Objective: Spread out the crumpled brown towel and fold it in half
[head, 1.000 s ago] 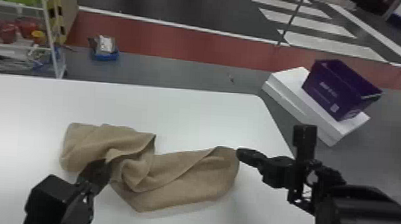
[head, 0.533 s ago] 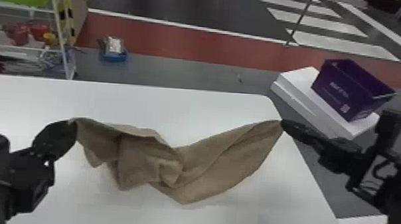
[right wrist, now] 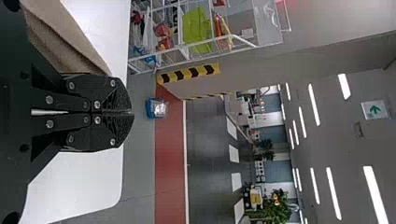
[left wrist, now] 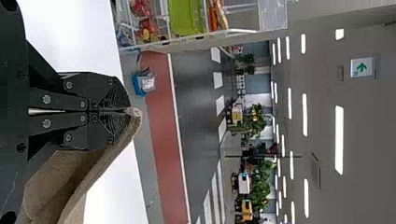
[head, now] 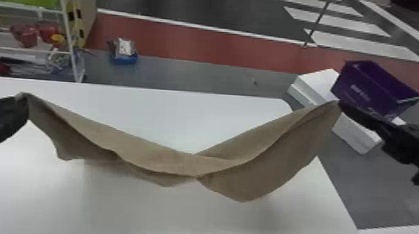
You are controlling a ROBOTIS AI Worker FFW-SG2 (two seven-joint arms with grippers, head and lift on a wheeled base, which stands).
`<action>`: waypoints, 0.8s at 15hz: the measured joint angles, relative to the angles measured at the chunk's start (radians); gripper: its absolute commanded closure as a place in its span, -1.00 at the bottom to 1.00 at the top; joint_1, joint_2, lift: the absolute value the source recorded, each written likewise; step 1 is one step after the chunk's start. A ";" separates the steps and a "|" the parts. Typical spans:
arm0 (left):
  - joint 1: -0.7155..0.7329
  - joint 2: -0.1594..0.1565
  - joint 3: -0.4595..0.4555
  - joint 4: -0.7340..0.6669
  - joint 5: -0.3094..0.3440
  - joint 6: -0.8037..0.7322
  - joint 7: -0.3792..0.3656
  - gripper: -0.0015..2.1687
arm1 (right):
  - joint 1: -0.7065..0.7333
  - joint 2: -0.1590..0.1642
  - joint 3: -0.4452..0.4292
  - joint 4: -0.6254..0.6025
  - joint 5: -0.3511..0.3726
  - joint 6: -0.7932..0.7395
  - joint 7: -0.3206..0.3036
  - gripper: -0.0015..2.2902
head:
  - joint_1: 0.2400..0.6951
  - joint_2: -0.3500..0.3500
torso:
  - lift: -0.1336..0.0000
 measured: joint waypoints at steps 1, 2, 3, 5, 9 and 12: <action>0.006 -0.001 0.018 -0.020 0.012 0.000 0.000 0.74 | -0.007 -0.002 -0.018 -0.012 -0.012 0.011 -0.002 0.26 | 0.77 -0.69 | -0.84; 0.009 -0.004 0.037 -0.039 0.025 0.001 -0.001 0.74 | -0.014 -0.004 -0.040 -0.022 -0.024 0.027 -0.002 0.27 | 0.72 -0.70 | -0.84; 0.011 -0.009 0.061 -0.054 0.042 0.002 -0.002 0.74 | -0.019 -0.007 -0.061 -0.028 -0.037 0.038 -0.003 0.27 | 0.69 -0.70 | -0.84; 0.013 -0.025 0.113 -0.074 0.084 0.002 -0.008 0.74 | -0.021 -0.015 -0.101 -0.034 -0.067 0.044 -0.004 0.27 | 0.59 -0.70 | -0.84; 0.016 -0.045 0.201 -0.089 0.156 -0.008 -0.043 0.74 | 0.013 -0.010 -0.186 -0.089 -0.163 0.105 0.003 0.27 | 0.56 -0.67 | -0.84; 0.043 -0.085 0.333 -0.117 0.272 0.001 -0.129 0.74 | 0.046 0.025 -0.260 -0.186 -0.231 0.180 0.002 0.27 | 0.60 -0.61 | -0.84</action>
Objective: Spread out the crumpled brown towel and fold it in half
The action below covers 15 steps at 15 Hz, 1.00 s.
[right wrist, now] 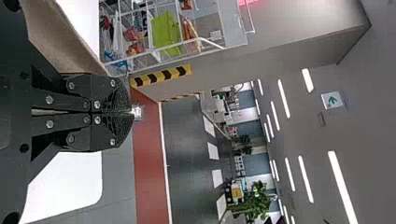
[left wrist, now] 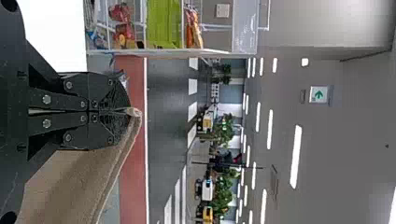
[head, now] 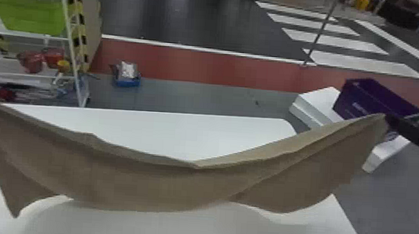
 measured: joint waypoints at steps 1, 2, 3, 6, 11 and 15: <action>0.010 -0.012 0.031 -0.011 0.023 0.002 -0.014 0.74 | 0.009 0.007 -0.024 -0.021 -0.023 0.017 0.000 0.27 | 0.61 -0.59 | -0.84; 0.023 -0.030 0.067 -0.026 0.048 0.006 -0.040 0.74 | 0.022 0.015 -0.055 -0.042 -0.055 0.037 0.001 0.27 | 0.63 -0.58 | -0.84; 0.032 -0.050 0.116 -0.041 0.092 0.028 -0.079 0.74 | 0.035 0.025 -0.086 -0.064 -0.090 0.057 0.002 0.27 | 0.68 -0.58 | -0.84; 0.039 -0.066 0.275 -0.054 0.262 0.118 -0.146 0.74 | 0.060 0.049 -0.169 -0.102 -0.173 0.095 0.012 0.27 | 0.78 -0.55 | -0.84; 0.037 -0.067 0.464 -0.065 0.429 0.179 -0.191 0.74 | 0.072 0.051 -0.312 -0.104 -0.308 0.178 0.037 0.27 | 0.86 -0.52 | -0.84; 0.019 -0.067 0.603 -0.065 0.569 0.247 -0.226 0.73 | 0.074 0.047 -0.433 -0.101 -0.430 0.285 0.036 0.27 | 0.94 -0.52 | -0.84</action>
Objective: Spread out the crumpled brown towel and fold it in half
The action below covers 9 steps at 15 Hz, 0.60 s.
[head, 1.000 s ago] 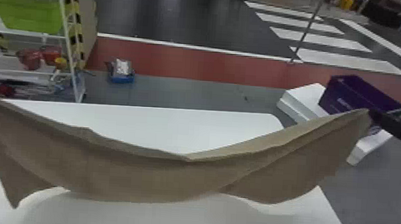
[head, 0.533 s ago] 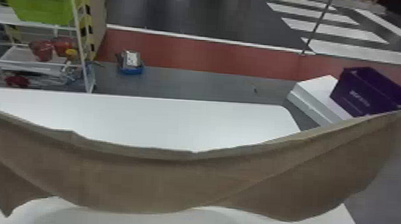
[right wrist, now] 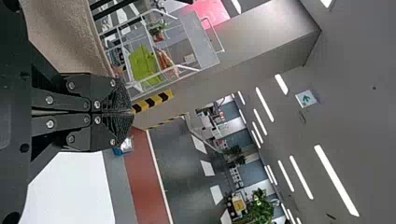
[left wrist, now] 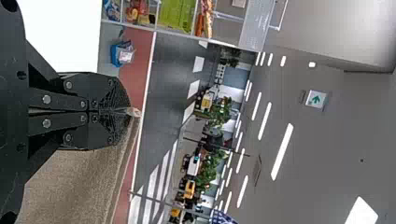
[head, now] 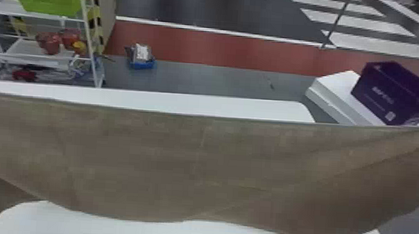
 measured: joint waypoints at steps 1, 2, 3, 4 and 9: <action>-0.008 0.000 0.013 0.000 0.009 0.016 0.001 0.73 | 0.000 -0.005 -0.012 0.002 -0.011 0.021 -0.009 0.27 | 0.96 -0.52 | -0.84; -0.027 0.000 0.022 0.002 0.014 0.040 0.007 0.73 | 0.001 -0.018 -0.012 0.008 -0.010 0.048 -0.035 0.27 | 0.97 -0.52 | -0.84; -0.062 0.000 0.023 0.006 0.010 0.073 0.017 0.73 | 0.001 -0.039 0.025 0.018 0.021 0.078 -0.069 0.27 | 1.00 -0.53 | -0.84; -0.109 0.000 0.008 0.015 -0.017 0.140 0.023 0.73 | -0.002 -0.058 0.101 0.034 0.087 0.095 -0.097 0.27 | 1.00 -0.51 | -0.84; -0.288 0.000 -0.341 0.137 -0.458 0.379 0.036 0.73 | -0.088 -0.036 0.606 0.267 0.501 -0.162 -0.170 0.30 | 1.00 -0.40 | -0.84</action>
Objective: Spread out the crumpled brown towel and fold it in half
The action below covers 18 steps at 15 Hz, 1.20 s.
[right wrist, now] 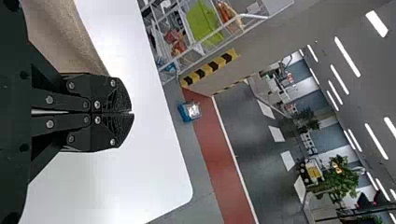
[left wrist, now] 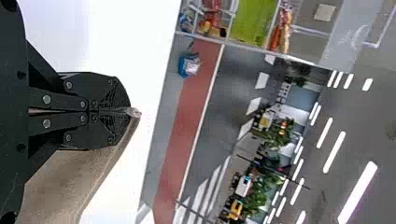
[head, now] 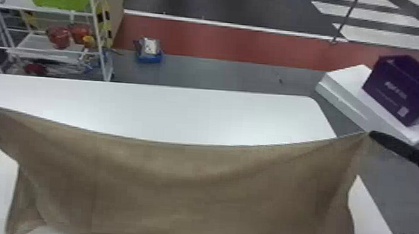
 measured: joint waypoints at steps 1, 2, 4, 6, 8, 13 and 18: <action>-0.012 0.000 -0.043 0.029 -0.045 -0.020 0.005 0.73 | -0.010 0.003 0.042 0.037 0.027 -0.066 -0.010 0.30 | 1.00 -0.39 | -0.84; -0.023 0.000 -0.082 0.062 -0.081 -0.057 0.021 0.73 | -0.027 0.004 0.076 0.079 0.054 -0.126 -0.014 0.30 | 1.00 -0.38 | -0.84; -0.034 0.000 -0.142 0.117 -0.130 -0.152 0.049 0.73 | -0.064 0.003 0.105 0.161 0.097 -0.212 -0.024 0.30 | 1.00 -0.38 | -0.84; -0.060 0.000 -0.194 0.186 -0.201 -0.215 0.058 0.73 | -0.097 -0.018 0.139 0.264 0.143 -0.308 -0.026 0.30 | 1.00 -0.42 | -0.84; -0.084 0.000 -0.256 0.262 -0.280 -0.275 0.073 0.73 | -0.115 -0.039 0.199 0.361 0.194 -0.420 -0.025 0.30 | 1.00 -0.43 | -0.84; -0.125 0.000 -0.418 0.489 -0.439 -0.580 0.126 0.73 | -0.151 -0.033 0.339 0.551 0.281 -0.715 -0.054 0.29 | 1.00 -0.38 | -0.84; -0.180 0.000 -0.534 0.688 -0.533 -0.769 0.183 -0.99 | -0.202 -0.027 0.433 0.715 0.365 -0.934 -0.172 -1.00 | 1.00 -0.44 | -0.84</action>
